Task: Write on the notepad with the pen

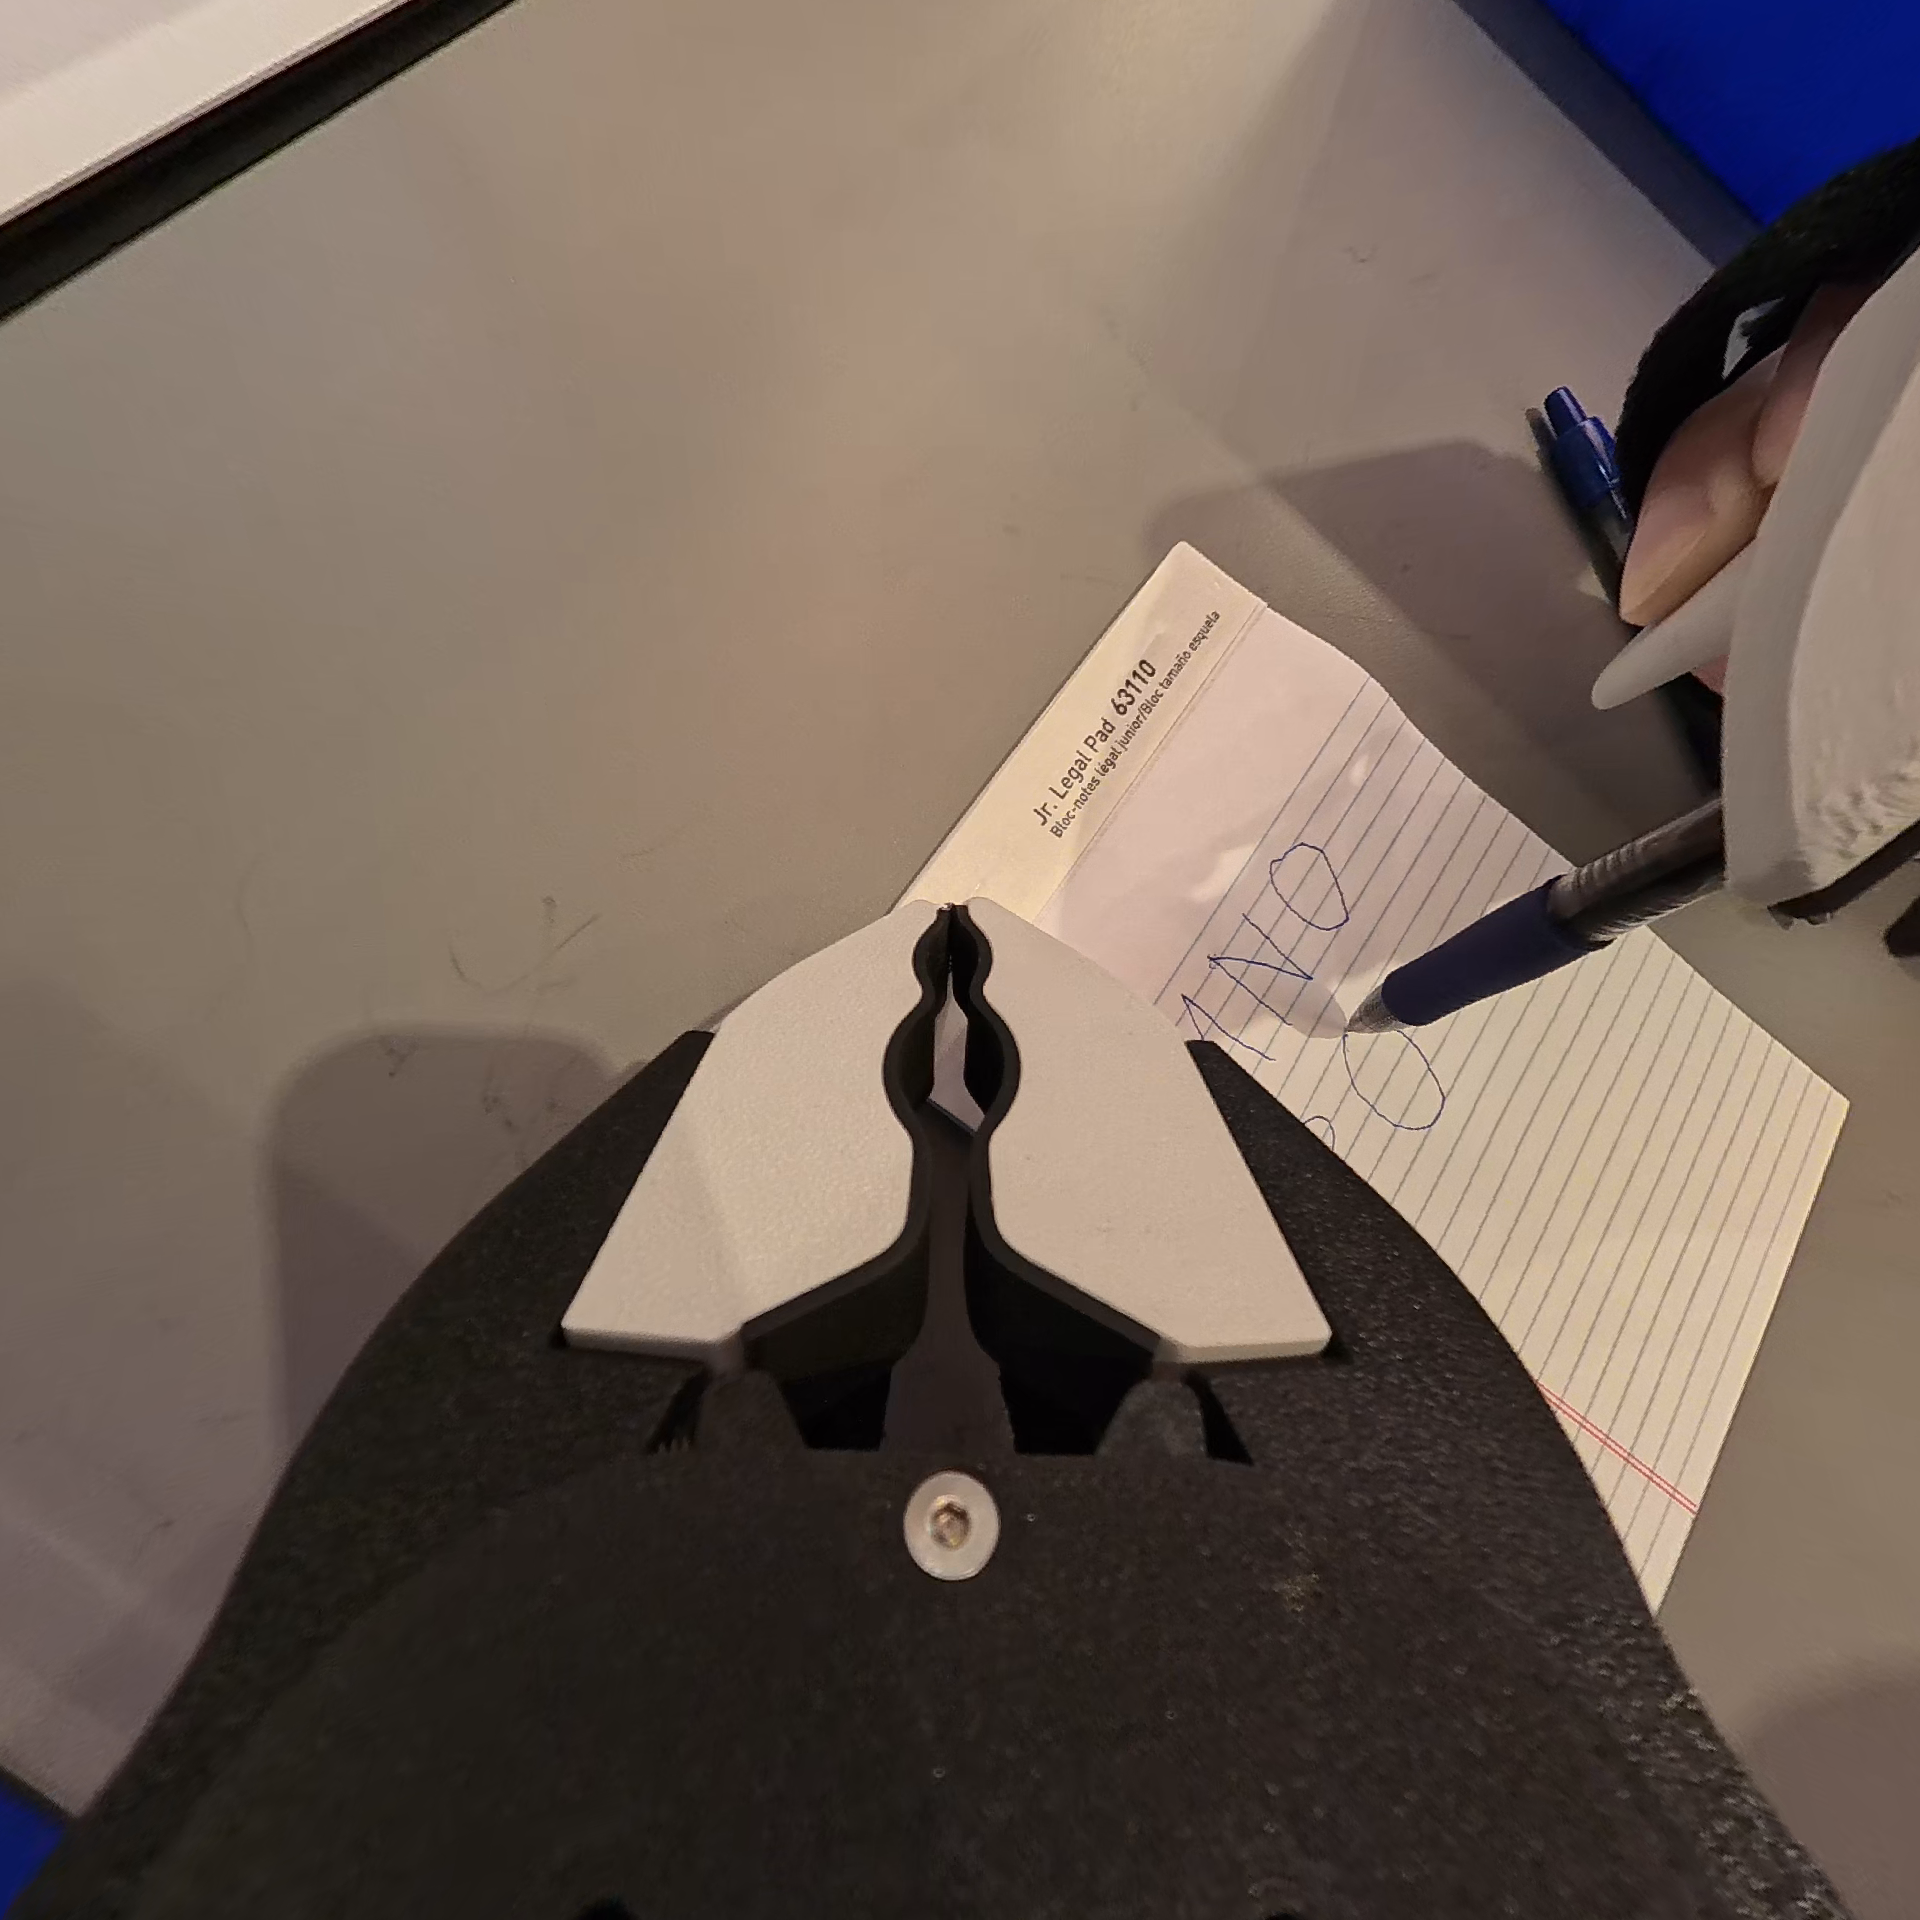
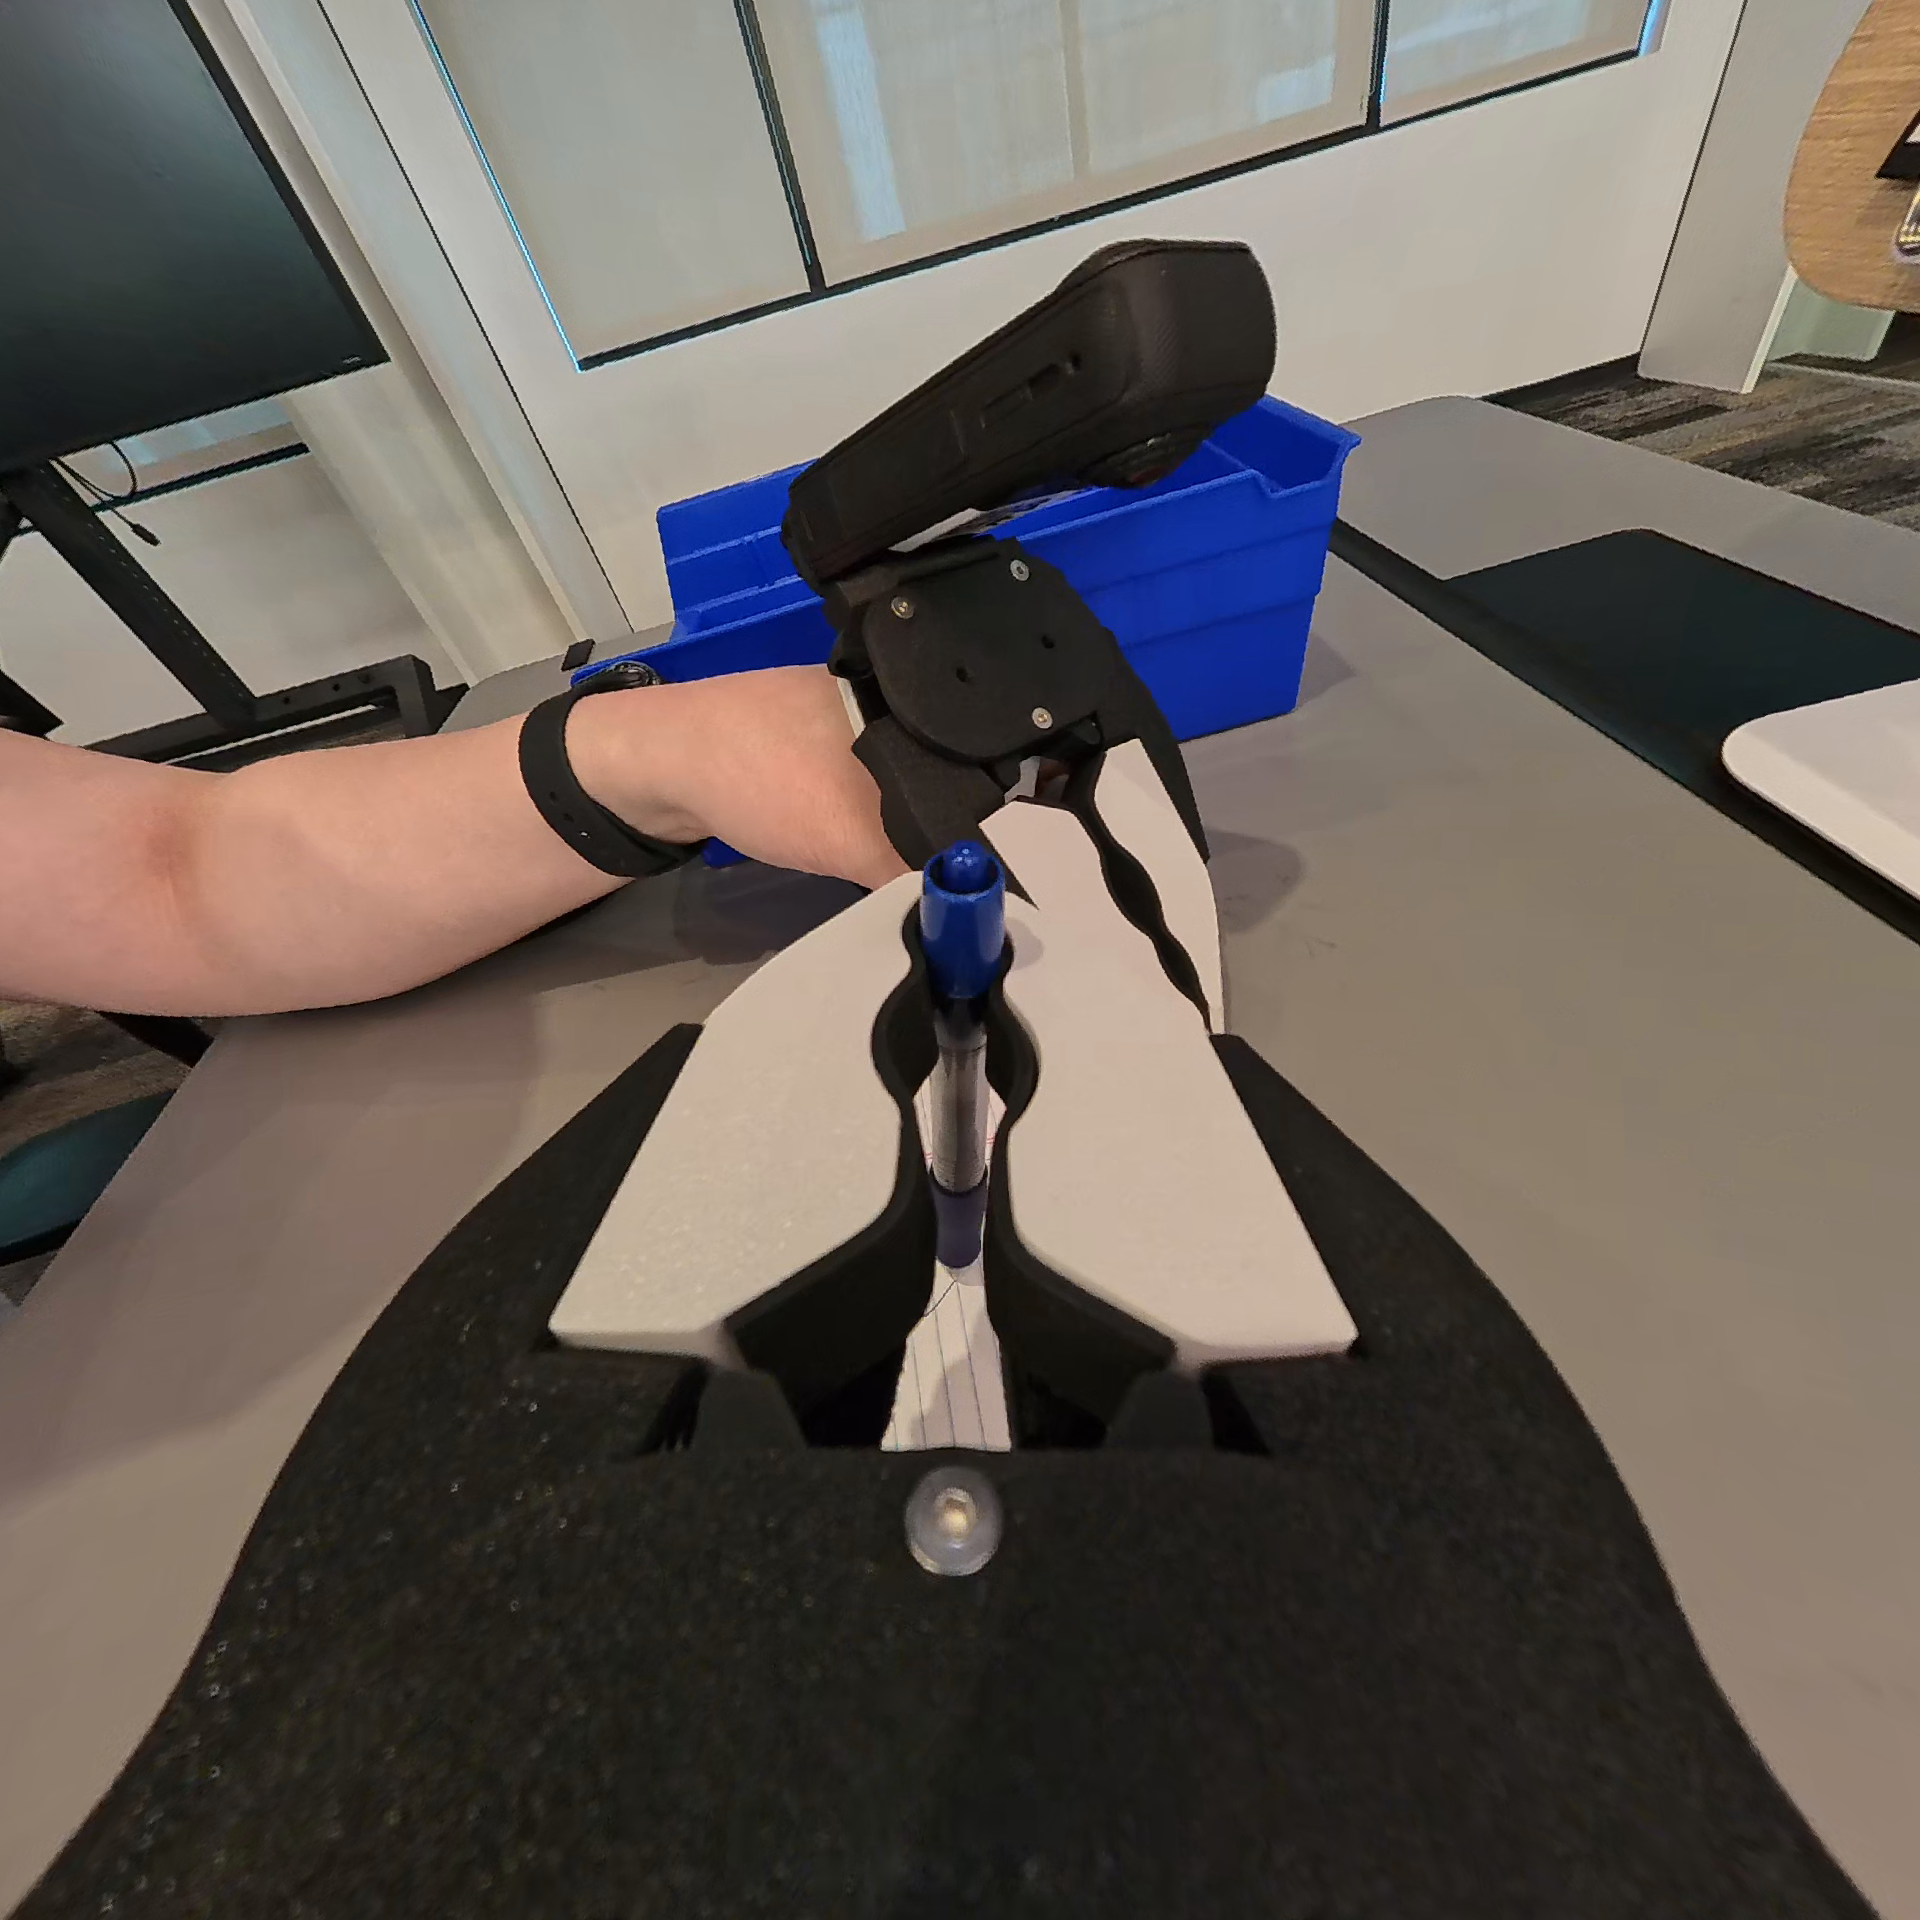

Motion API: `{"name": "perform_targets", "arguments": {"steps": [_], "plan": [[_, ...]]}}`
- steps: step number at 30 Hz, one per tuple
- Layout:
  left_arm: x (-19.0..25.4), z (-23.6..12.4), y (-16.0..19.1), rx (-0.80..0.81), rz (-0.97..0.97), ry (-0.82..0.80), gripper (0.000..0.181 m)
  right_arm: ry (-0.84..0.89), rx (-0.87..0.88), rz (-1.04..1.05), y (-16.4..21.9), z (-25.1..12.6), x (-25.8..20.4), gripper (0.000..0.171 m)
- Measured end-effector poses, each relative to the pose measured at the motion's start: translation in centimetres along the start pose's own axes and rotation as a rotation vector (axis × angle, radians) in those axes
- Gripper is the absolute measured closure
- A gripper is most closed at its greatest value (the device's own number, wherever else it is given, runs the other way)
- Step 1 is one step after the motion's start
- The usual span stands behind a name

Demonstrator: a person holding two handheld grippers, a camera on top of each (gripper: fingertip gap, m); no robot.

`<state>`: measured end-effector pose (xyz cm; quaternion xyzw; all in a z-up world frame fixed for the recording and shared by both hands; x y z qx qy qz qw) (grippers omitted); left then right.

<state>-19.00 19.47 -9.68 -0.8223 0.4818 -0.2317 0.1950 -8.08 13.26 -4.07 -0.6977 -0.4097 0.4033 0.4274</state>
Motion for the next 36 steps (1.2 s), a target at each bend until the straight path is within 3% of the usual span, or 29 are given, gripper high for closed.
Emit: {"name": "perform_targets", "arguments": {"steps": [11,15,21,36], "plan": [[0.0,0.0,0.0,0.000,0.000,0.001,0.181,-0.013,0.016,0.002,-0.1,0.1,-0.1,0.167],[0.0,0.0,0.0,0.002,-0.001,0.004,0.181,-0.084,0.121,-0.051,-2.7,-1.8,-2.4,0.167],[-0.1,0.0,0.0,0.004,-0.002,0.009,0.181,-0.079,-0.006,-0.066,-0.3,-0.1,-1.9,0.167],[0.0,0.0,0.0,0.002,0.000,0.005,0.181,-0.082,-0.058,-0.084,0.2,0.0,-1.7,0.167]]}}
Point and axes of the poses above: each gripper's, where its closed fingertips meet, z out along the fingers, y out of its underside, x = y × z across the jaws, the point moved 7 cm from there along -z, back along the fingers, and after that the axes turned 8 degrees about -x, right-handed, at the moved point
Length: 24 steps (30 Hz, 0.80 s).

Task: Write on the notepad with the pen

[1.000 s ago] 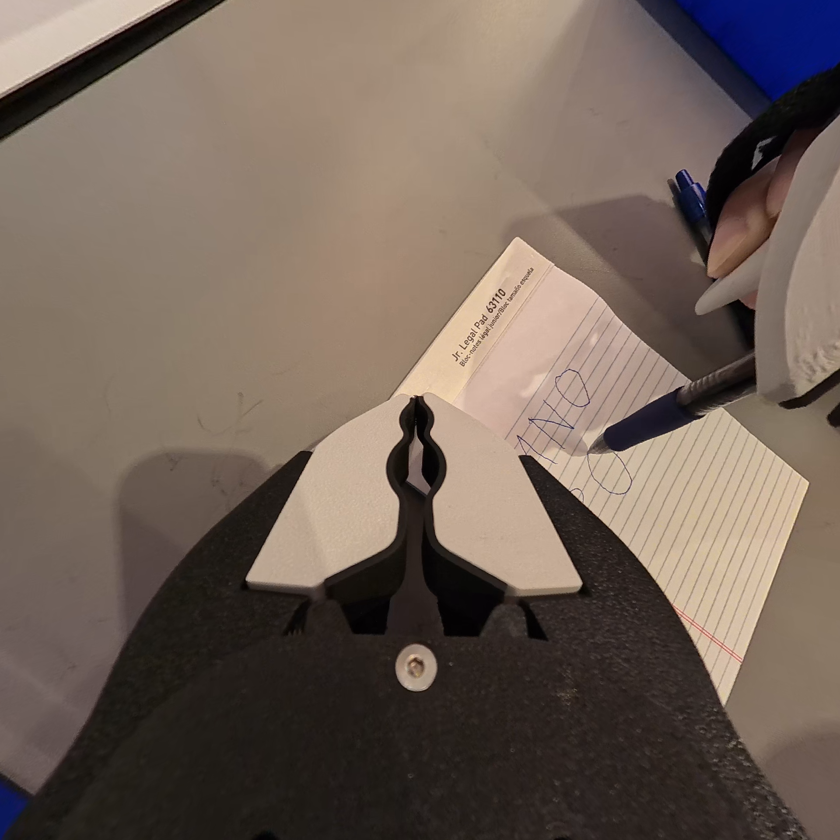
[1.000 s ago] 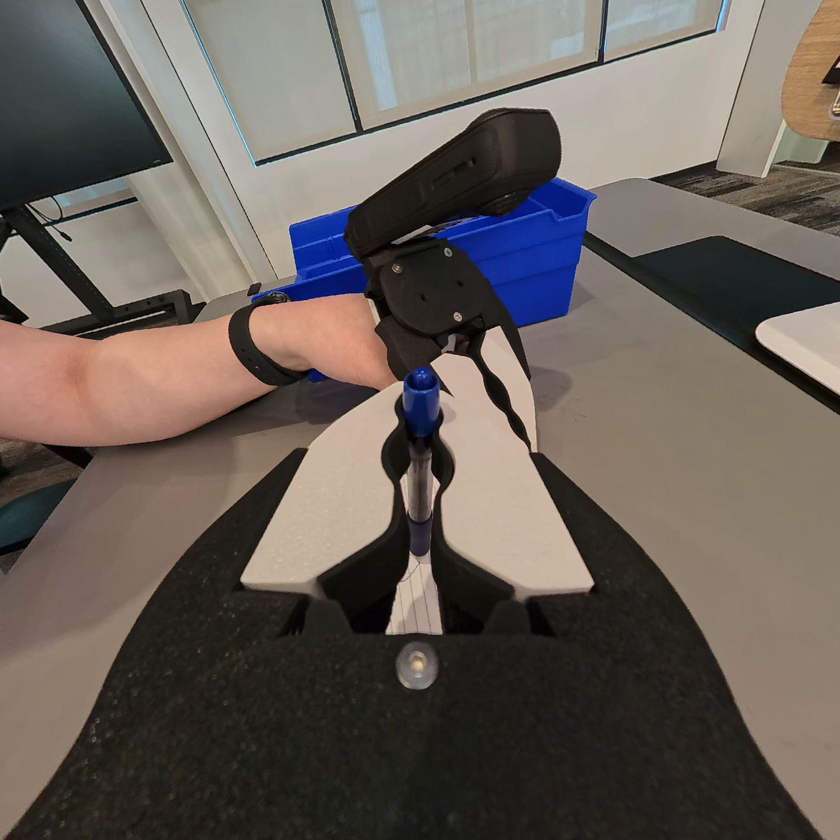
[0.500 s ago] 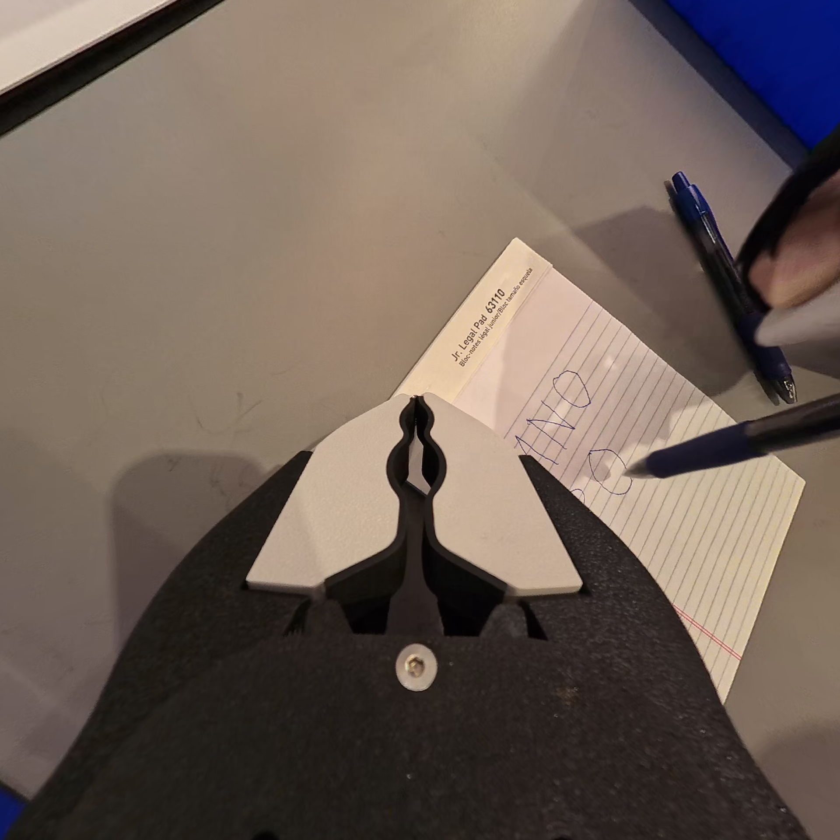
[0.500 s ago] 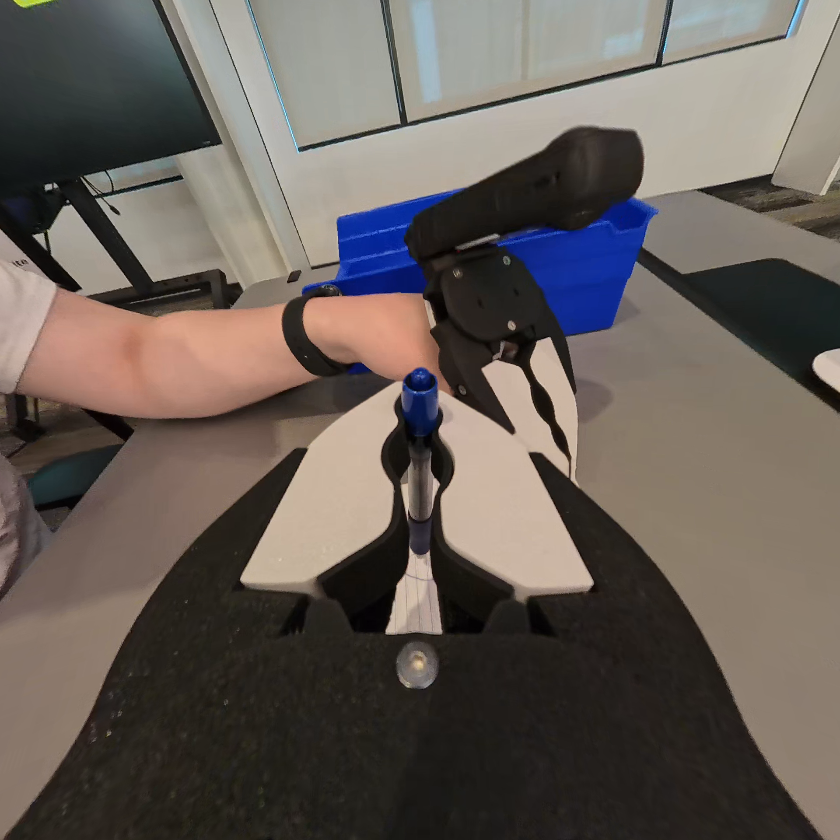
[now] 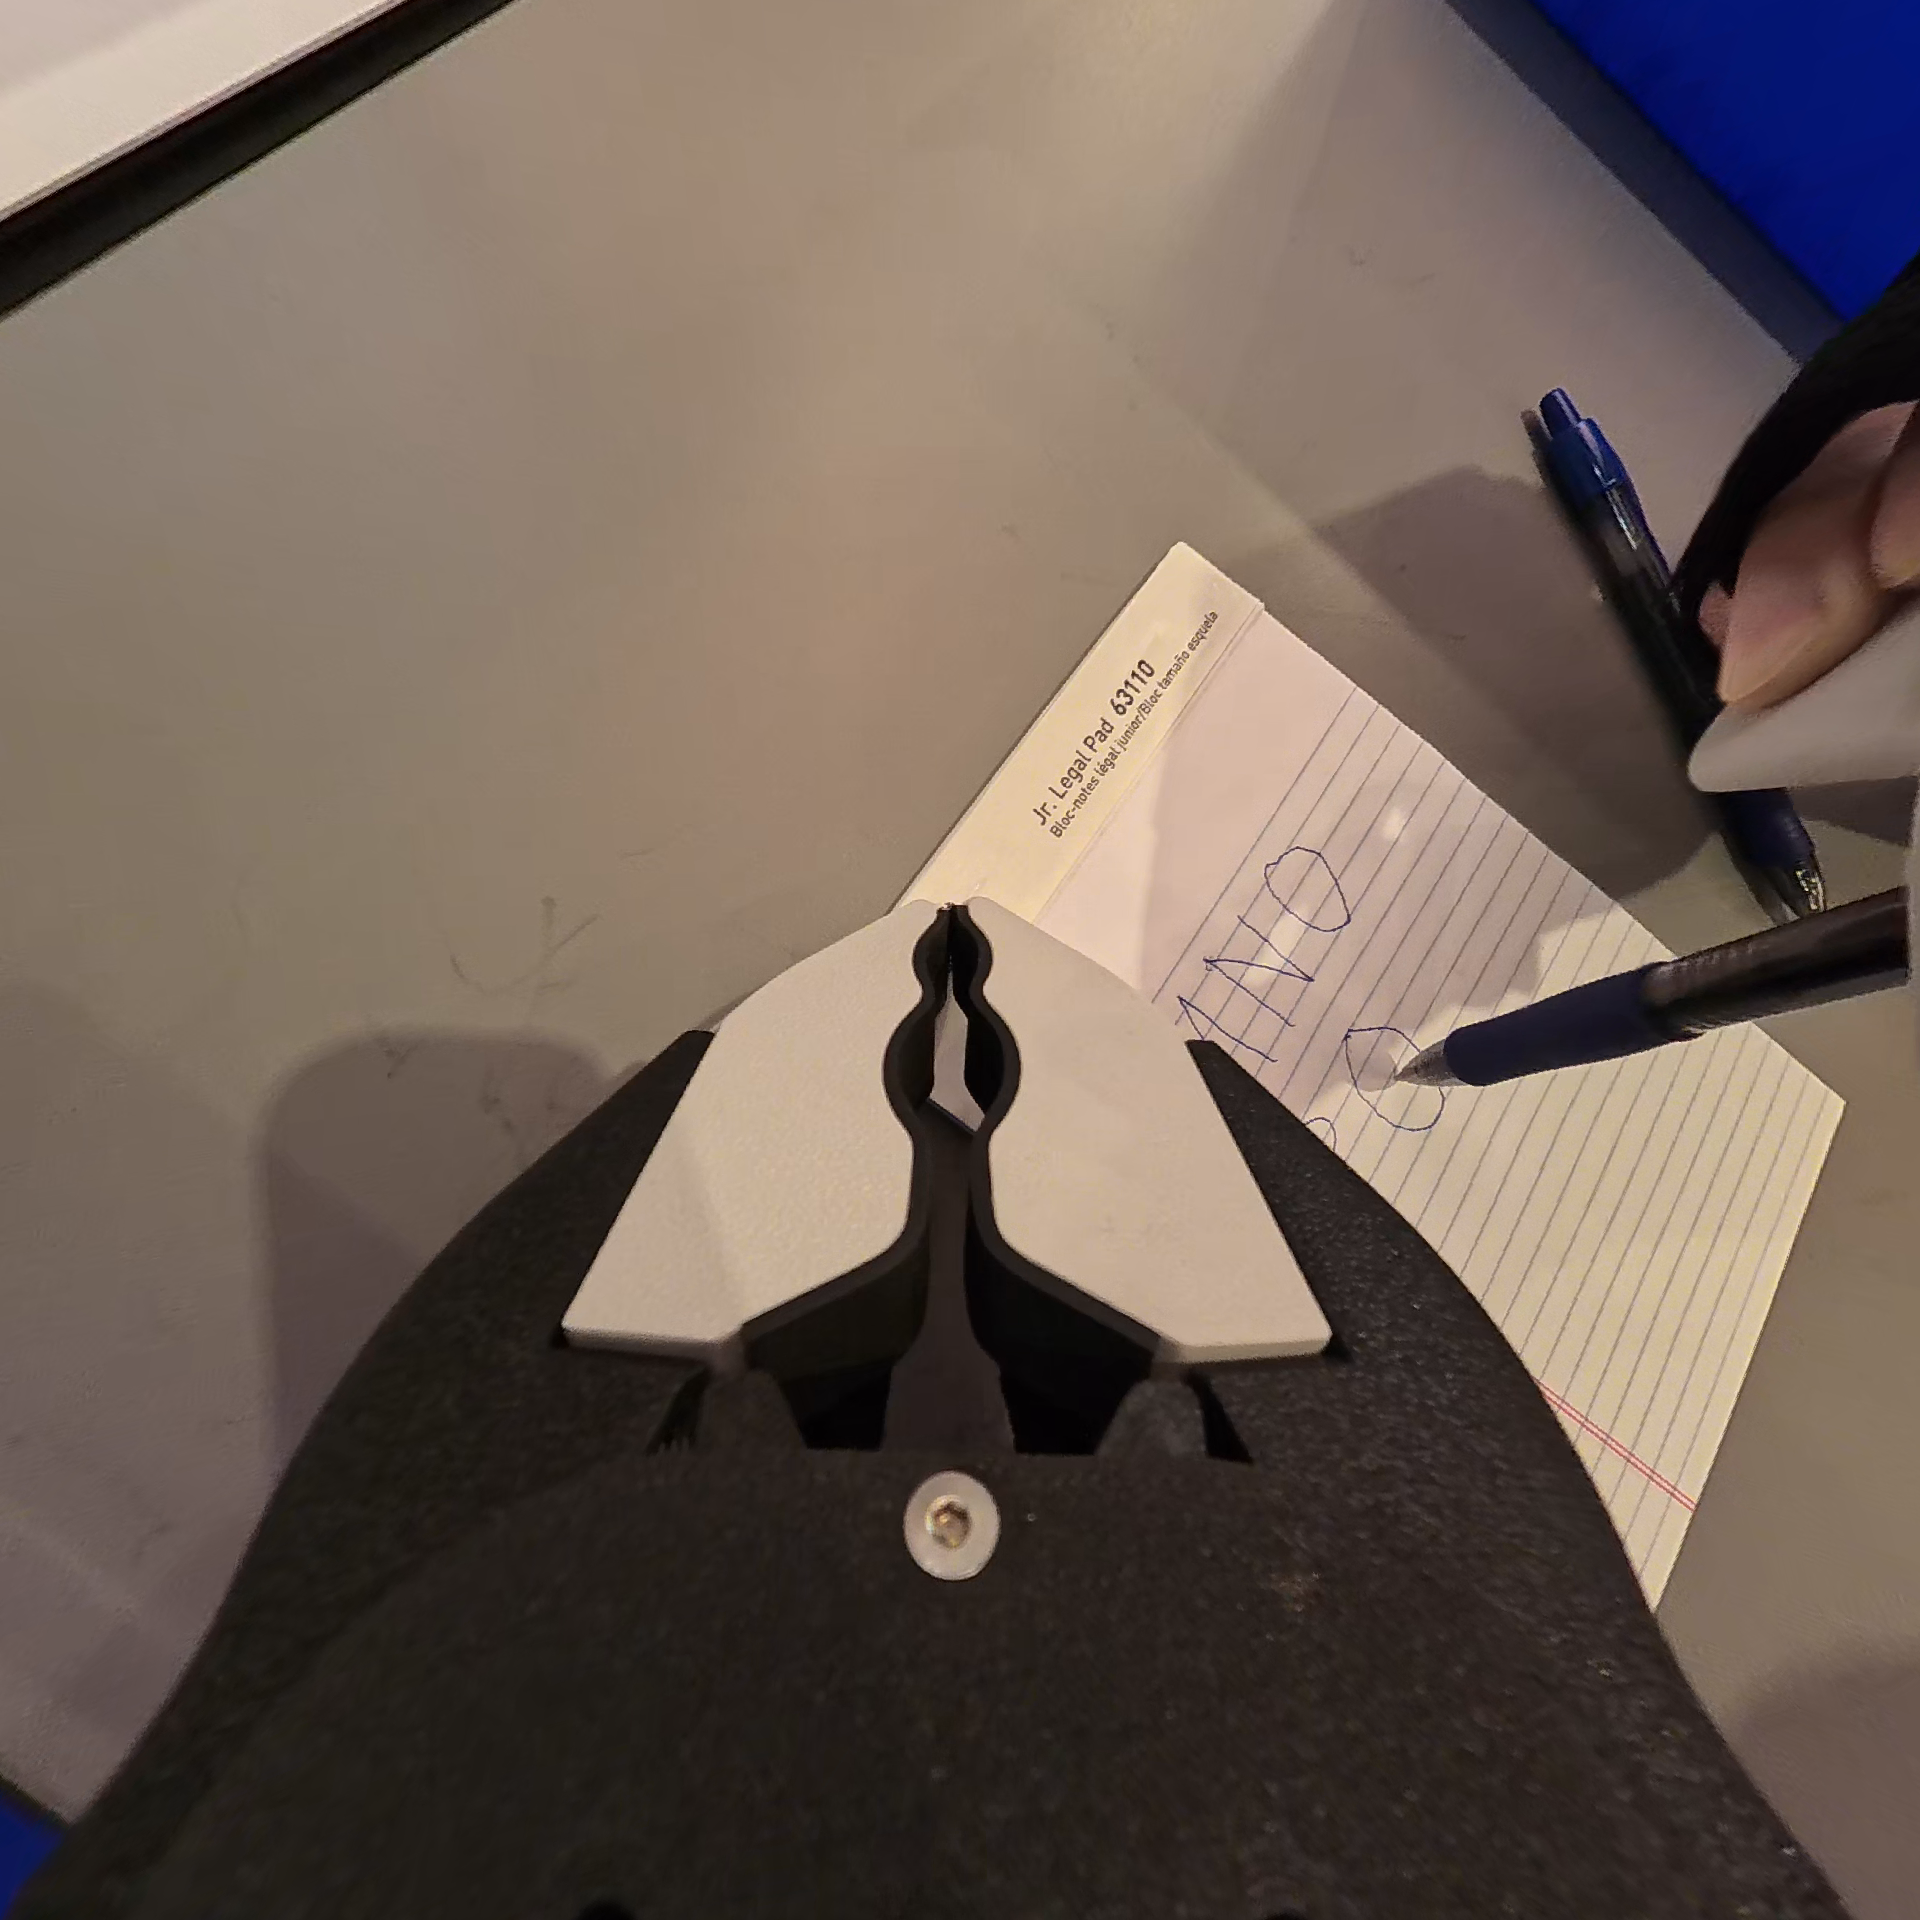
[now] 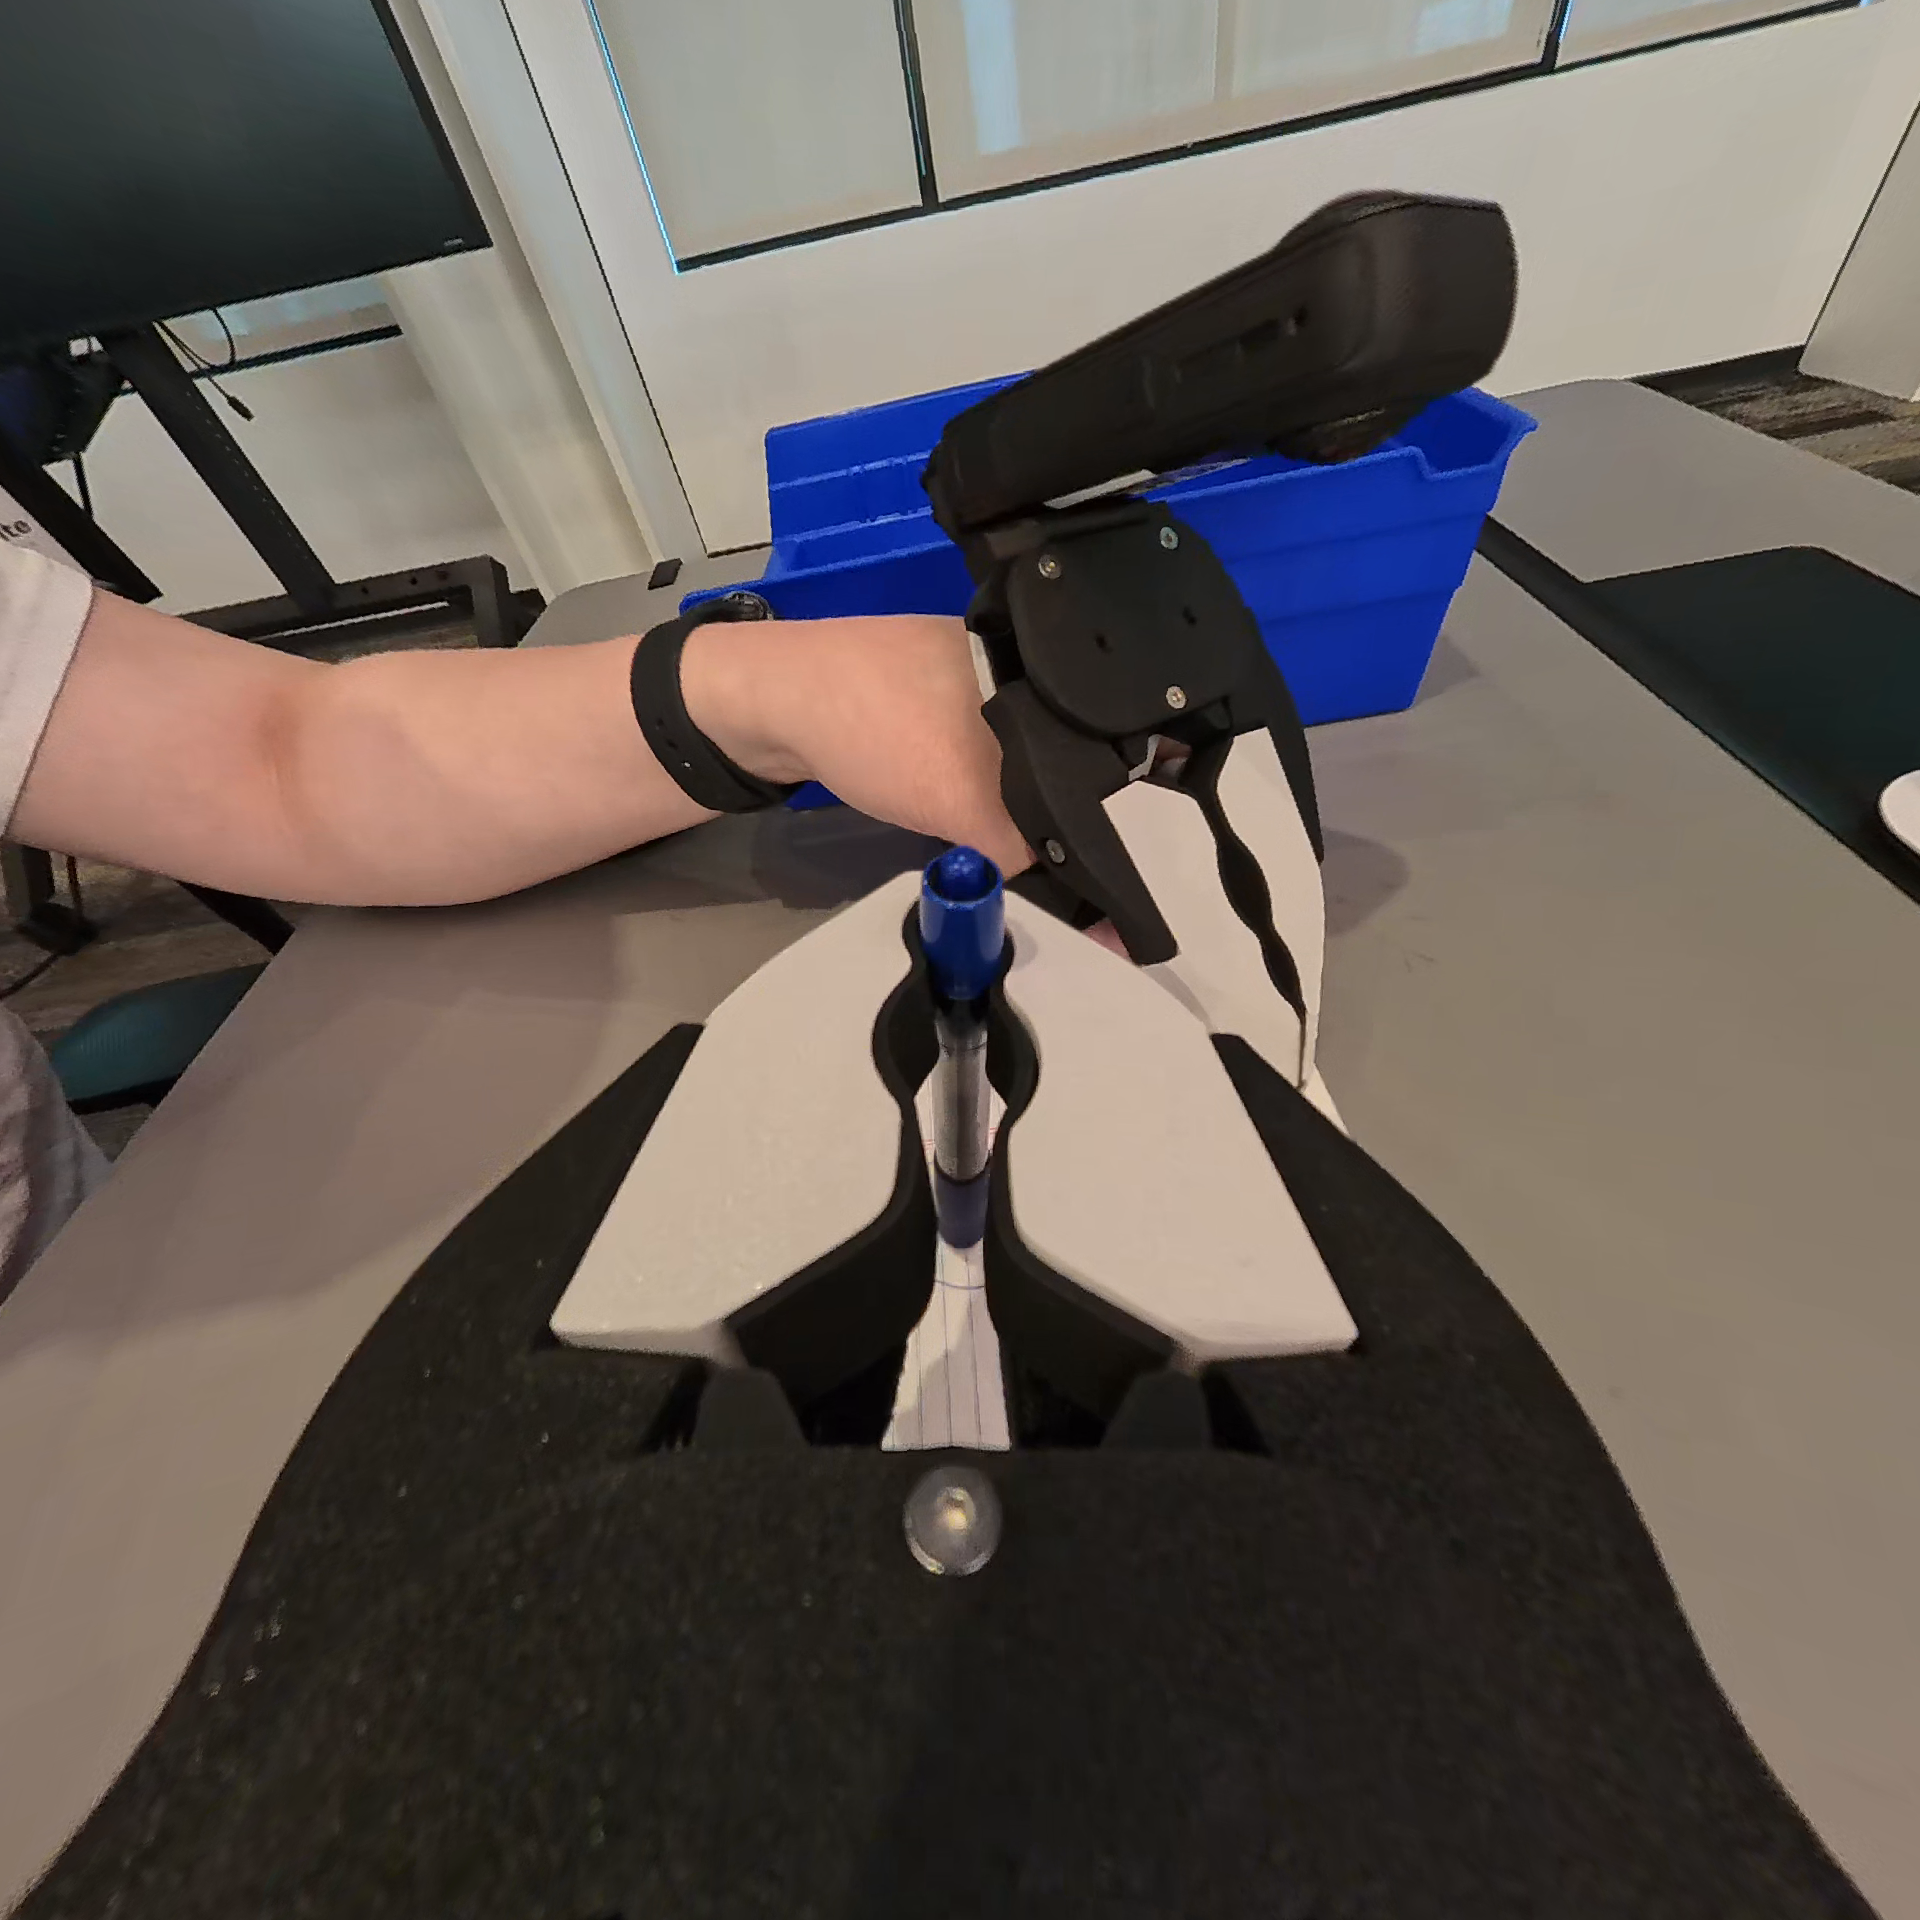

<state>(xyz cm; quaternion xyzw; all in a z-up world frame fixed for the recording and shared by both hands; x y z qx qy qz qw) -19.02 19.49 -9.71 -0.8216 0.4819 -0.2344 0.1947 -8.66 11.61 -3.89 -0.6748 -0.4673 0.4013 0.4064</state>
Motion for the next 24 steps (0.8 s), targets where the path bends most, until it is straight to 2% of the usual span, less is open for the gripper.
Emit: {"name": "perform_targets", "arguments": {"steps": [16,19,22,24], "plan": [[0.0,0.0,0.0,0.000,0.000,0.000,0.181,-0.072,-0.069,0.017,0.2,-0.5,-0.3,0.167],[0.0,0.0,0.0,0.000,0.000,0.000,0.181,-0.070,-0.044,0.019,0.1,-0.6,-0.2,0.167],[0.0,0.0,0.0,-0.001,0.001,0.000,0.181,-0.035,0.083,-0.013,-1.4,-1.8,-0.4,0.167],[0.0,0.0,0.0,-0.001,0.000,0.001,0.181,0.031,0.099,-0.024,-1.8,-2.6,-0.1,0.167]]}}
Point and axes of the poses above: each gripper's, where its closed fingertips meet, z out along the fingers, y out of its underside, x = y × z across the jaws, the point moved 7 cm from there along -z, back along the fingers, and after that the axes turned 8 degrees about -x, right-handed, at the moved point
